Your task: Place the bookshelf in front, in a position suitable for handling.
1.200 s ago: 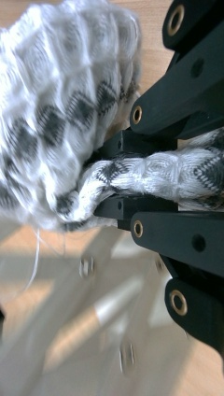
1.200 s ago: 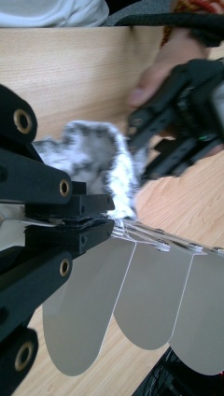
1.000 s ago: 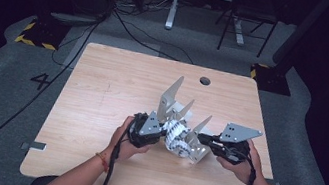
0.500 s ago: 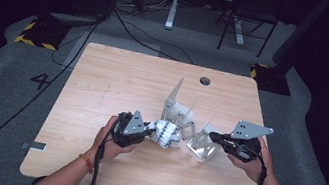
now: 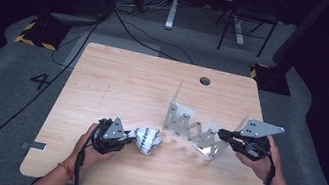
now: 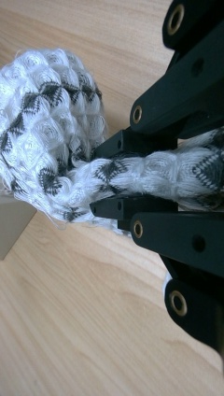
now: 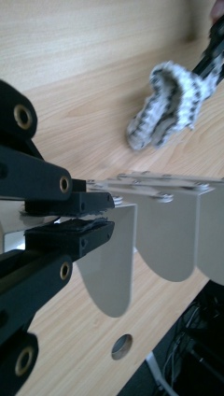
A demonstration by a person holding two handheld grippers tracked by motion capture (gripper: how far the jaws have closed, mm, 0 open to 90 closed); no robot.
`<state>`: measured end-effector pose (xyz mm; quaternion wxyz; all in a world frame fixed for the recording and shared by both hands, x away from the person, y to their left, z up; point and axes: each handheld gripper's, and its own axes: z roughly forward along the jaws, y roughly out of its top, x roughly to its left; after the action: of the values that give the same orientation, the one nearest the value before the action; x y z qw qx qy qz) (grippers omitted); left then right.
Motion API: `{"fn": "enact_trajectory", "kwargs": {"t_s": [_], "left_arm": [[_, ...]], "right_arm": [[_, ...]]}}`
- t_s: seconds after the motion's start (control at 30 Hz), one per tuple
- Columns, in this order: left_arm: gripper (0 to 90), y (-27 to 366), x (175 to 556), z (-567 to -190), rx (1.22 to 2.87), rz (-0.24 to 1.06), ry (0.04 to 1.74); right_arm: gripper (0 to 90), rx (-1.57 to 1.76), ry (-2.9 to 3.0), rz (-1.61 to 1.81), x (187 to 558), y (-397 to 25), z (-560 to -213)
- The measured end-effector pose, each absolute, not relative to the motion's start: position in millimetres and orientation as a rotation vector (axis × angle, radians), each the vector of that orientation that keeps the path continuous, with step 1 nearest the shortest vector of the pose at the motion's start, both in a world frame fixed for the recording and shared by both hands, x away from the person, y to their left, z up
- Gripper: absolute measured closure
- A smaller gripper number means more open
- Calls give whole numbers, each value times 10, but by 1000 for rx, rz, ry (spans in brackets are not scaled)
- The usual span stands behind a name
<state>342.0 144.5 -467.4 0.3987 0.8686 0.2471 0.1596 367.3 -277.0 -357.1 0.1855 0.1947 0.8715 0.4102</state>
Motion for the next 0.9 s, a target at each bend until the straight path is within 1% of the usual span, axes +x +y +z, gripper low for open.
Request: {"fn": "enact_trajectory", "kwargs": {"t_s": [0.17,0.4,0.73,0.9], "left_arm": [[758,1372,3439,-4750,2239,355,609],[753,1321,3444,-4814,2275,309,602],[748,1280,3445,-4857,2296,276,592],[748,1280,3447,-4862,2304,273,587]], "right_arm": [[770,529,2410,1238,3607,-2732,-3476],[727,506,2412,1247,3682,-2420,-3512],[736,525,2462,1172,3885,-2180,-3540],[793,543,2520,1140,3914,-2150,-3528]]}}
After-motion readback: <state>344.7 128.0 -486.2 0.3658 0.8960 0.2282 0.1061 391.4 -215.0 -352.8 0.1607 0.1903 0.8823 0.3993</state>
